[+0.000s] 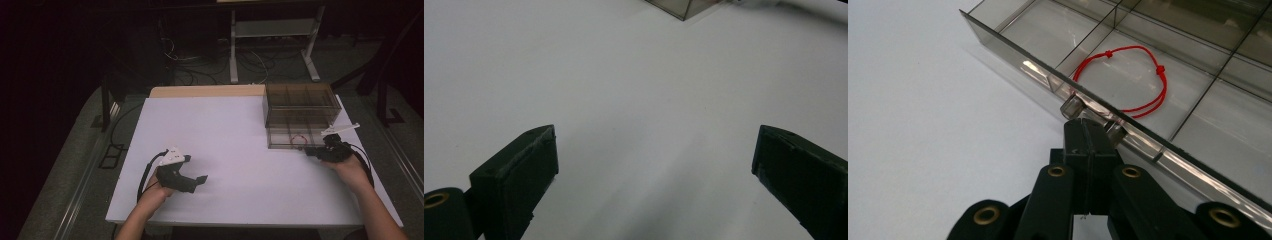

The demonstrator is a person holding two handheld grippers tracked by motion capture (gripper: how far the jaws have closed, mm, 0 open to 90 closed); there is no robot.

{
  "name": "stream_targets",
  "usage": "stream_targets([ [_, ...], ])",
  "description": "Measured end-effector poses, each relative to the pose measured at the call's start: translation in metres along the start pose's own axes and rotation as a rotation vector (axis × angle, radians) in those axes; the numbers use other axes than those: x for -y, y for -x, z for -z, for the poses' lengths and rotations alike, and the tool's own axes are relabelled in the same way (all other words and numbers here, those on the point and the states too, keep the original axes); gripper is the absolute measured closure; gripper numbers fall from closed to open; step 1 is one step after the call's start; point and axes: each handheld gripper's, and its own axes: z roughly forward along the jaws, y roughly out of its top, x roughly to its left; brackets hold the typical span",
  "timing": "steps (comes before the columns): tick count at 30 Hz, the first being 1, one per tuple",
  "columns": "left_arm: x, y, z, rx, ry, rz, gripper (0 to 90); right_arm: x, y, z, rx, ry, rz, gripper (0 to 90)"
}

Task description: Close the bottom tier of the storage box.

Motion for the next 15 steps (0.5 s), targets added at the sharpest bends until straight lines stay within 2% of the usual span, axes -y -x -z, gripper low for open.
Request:
stream_targets([
  [10,0.0,-0.0001,-0.0008,0.0,-0.004,0.0,3.6,-0.0036,0.0021,-0.0016,0.009,0.021,-0.009,89.5],
  [15,0.0001,0.0002,-0.0007,0.001,-0.005,-0.002,3.6,-0.0064,0.003,-0.0038,0.031,0.018,-0.01,89.5],
])
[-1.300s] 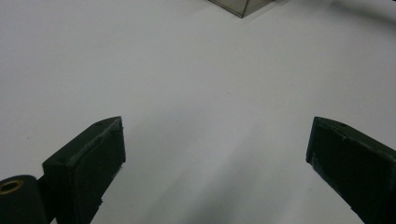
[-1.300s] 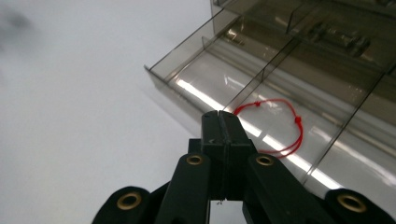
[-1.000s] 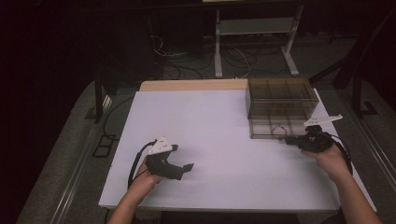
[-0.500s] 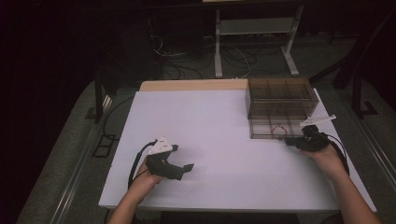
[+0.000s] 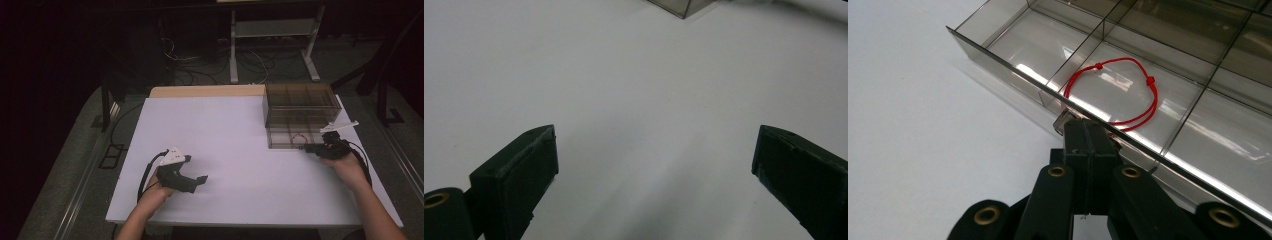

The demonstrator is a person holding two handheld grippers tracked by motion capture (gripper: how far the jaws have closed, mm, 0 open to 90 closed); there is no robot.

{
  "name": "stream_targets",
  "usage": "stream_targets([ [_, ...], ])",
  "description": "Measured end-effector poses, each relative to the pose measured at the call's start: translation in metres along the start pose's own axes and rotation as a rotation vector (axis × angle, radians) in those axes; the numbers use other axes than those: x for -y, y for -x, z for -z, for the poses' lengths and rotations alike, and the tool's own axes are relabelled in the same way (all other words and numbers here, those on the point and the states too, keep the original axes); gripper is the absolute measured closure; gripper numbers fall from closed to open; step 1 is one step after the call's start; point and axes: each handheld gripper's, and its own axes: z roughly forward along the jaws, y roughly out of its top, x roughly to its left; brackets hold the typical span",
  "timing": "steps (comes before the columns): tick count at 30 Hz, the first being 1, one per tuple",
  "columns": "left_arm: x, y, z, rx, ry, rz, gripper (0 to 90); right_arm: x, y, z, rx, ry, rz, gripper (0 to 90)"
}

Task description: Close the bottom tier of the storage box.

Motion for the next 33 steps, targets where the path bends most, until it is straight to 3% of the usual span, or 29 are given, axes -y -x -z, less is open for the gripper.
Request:
stream_targets([
  [33,0.0,0.0,-0.001,0.0,-0.003,-0.001,3.6,-0.019,0.014,-0.015,0.057,0.036,-0.011,89.5],
])
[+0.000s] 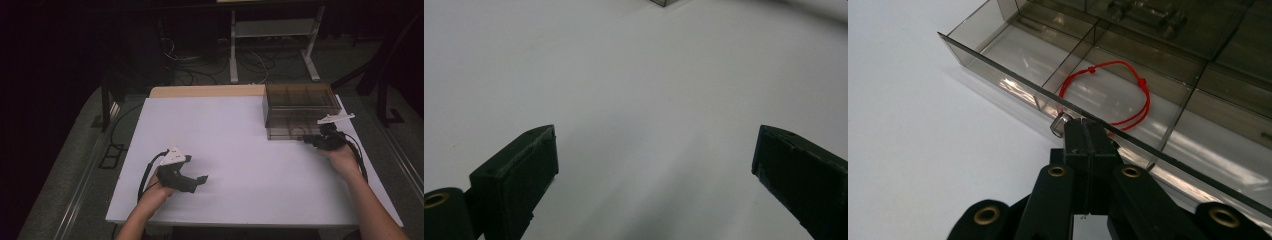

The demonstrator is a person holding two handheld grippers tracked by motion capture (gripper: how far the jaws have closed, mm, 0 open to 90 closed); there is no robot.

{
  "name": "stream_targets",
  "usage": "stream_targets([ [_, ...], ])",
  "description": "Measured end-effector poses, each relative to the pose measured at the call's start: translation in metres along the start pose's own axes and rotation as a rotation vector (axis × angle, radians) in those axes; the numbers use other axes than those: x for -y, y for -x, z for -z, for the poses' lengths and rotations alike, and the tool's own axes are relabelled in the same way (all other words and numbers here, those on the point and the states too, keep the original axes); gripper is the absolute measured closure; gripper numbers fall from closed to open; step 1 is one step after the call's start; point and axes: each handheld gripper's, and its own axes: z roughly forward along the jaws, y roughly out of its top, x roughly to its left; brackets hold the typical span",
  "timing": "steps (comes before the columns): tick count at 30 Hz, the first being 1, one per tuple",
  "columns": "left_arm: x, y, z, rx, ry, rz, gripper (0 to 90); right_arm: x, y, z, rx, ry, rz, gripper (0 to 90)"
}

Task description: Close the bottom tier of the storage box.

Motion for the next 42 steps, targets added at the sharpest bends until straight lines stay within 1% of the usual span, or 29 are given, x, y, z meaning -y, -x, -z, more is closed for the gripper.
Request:
stream_targets([
  [14,0.0,-0.001,0.0,-0.001,0.0,0.002,3.6,-0.016,0.009,-0.013,0.028,0.031,-0.015,89.5],
  [22,0.0,-0.001,0.0,-0.002,0.0,0.006,3.6,-0.022,0.011,-0.021,0.065,0.055,-0.015,89.5],
  [29,0.0,-0.001,-0.001,-0.003,-0.002,0.007,3.6,-0.024,0.013,-0.026,0.085,0.058,-0.014,89.6],
  [32,0.0,-0.002,-0.001,-0.008,-0.004,0.009,3.6,-0.027,0.013,-0.028,0.104,0.059,-0.007,89.5],
  [35,0.0,-0.002,-0.001,-0.012,-0.002,0.013,3.6,-0.029,0.013,-0.029,0.104,0.071,-0.004,89.6],
  [37,0.0,-0.001,0.0,-0.014,-0.004,0.011,3.6,-0.029,0.011,-0.029,0.11,0.065,0.001,89.5],
  [41,0.0,0.0,0.0,-0.01,-0.004,0.004,3.6,-0.027,0.01,-0.028,0.102,0.056,0.01,89.5],
  [42,0.0,-0.001,0.0,-0.011,-0.004,0.004,3.6,-0.027,0.009,-0.026,0.095,0.057,0.002,89.5],
])
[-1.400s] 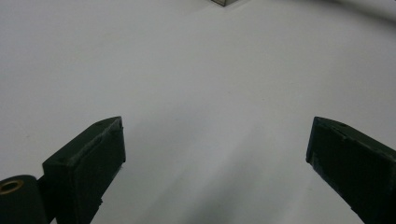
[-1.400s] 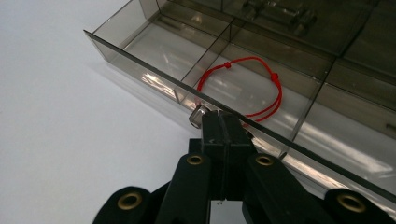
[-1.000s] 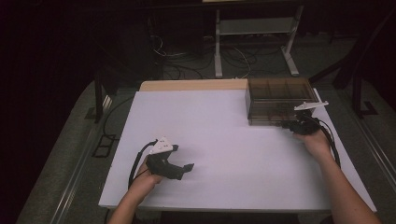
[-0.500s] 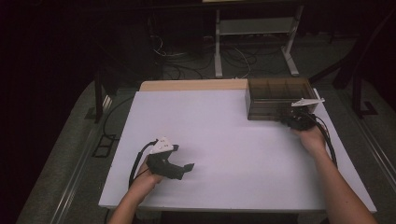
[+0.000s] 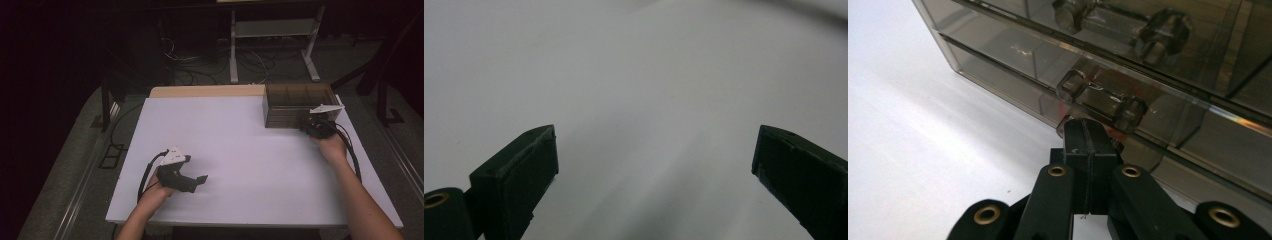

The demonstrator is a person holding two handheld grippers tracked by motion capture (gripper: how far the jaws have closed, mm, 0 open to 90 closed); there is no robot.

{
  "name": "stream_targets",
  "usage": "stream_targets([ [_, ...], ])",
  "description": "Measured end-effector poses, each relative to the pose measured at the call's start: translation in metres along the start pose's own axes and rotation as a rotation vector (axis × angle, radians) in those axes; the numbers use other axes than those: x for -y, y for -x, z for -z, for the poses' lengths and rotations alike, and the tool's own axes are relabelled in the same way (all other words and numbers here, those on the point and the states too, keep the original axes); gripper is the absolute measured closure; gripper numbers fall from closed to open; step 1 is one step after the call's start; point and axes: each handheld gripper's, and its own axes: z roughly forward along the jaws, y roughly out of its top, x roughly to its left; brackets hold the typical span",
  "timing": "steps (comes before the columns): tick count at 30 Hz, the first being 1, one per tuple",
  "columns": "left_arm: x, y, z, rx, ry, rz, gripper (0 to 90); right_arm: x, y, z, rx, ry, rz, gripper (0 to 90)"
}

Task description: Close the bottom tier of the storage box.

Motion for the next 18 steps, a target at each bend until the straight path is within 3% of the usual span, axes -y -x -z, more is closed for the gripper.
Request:
stream_targets([
  [4,0.001,-0.001,0.0,0.003,0.0,0.002,3.6,0.002,-0.001,0.008,-0.028,0.001,-0.007,89.3],
  [18,0.001,-0.003,0.004,0.006,0.01,0.0,3.6,0.011,-0.008,0.033,-0.118,0.016,0.001,65.4],
])
